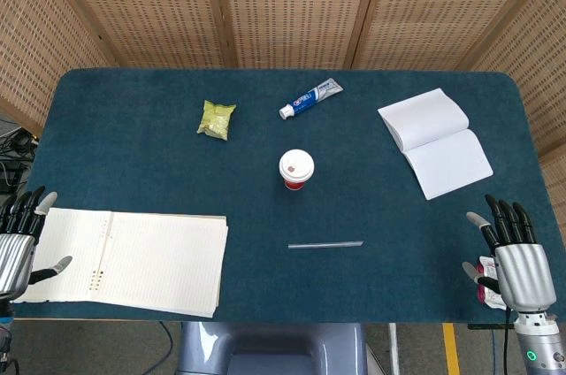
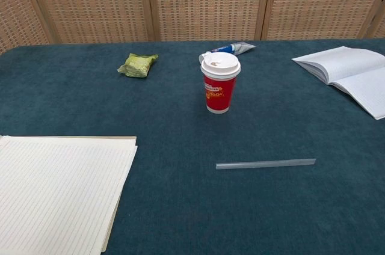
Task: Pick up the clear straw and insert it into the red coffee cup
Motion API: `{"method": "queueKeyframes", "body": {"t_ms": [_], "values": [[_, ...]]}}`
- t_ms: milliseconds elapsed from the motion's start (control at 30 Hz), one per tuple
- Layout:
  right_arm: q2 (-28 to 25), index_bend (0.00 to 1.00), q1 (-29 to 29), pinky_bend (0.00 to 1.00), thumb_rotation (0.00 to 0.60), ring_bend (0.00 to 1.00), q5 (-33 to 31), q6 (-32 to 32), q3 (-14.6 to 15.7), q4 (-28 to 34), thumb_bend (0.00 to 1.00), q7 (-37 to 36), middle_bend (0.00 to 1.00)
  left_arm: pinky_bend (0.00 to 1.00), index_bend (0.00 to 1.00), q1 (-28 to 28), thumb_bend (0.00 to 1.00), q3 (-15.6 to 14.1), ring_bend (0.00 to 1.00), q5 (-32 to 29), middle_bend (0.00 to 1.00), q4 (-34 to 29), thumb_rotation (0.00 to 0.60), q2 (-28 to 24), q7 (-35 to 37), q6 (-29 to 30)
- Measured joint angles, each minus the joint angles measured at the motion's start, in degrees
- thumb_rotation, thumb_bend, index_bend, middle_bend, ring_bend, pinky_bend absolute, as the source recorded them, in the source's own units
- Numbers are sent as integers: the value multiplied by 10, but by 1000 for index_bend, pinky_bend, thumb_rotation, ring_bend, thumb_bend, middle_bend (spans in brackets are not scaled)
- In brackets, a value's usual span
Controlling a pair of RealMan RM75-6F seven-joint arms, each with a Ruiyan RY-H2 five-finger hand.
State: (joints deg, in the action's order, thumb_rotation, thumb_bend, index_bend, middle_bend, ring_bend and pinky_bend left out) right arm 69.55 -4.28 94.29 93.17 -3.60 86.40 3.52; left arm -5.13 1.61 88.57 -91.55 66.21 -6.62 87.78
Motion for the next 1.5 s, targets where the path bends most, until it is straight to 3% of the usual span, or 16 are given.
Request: {"method": "queueKeyframes", "body": {"t_ms": [167, 567, 800, 867, 967, 1167, 1500], "values": [[-3, 209, 0, 0, 600, 0, -4, -7, 2, 5, 273, -1, 0, 0, 0, 1, 0, 0, 0, -2, 0, -2, 600, -1, -2, 0], [5, 270, -12, 0, 600, 0, 0, -25, 2, 29, 272, 15, 0, 0, 0, 6, 0, 5, 0, -10, 0, 1, 600, -8, 10, 5], [16, 286, -41, 0, 600, 0, 10, -72, 0, 96, 271, 92, 1, 0, 0, 8, 0, 8, 0, -17, 0, 4, 600, -14, 24, 5], [24, 330, -53, 0, 600, 0, 9, -93, -1, 116, 272, 115, 24, 0, 0, 8, 0, 9, 0, -19, 0, 4, 600, -15, 29, 4], [50, 406, -74, 0, 600, 0, 2, -128, -6, 137, 306, 155, 75, 0, 0, 8, 0, 10, 0, -25, 0, 2, 600, -18, 36, -2], [128, 453, -114, 0, 600, 0, -25, -183, -19, 147, 404, 206, 113, 0, 0, 7, 0, 10, 0, -29, 0, 5, 600, -20, 49, -10], [249, 485, -167, 0, 600, 0, -114, -253, -41, 81, 458, 249, 132, 0, 0, 0, 0, 11, 0, -42, 0, 21, 600, -20, 76, -34]]}}
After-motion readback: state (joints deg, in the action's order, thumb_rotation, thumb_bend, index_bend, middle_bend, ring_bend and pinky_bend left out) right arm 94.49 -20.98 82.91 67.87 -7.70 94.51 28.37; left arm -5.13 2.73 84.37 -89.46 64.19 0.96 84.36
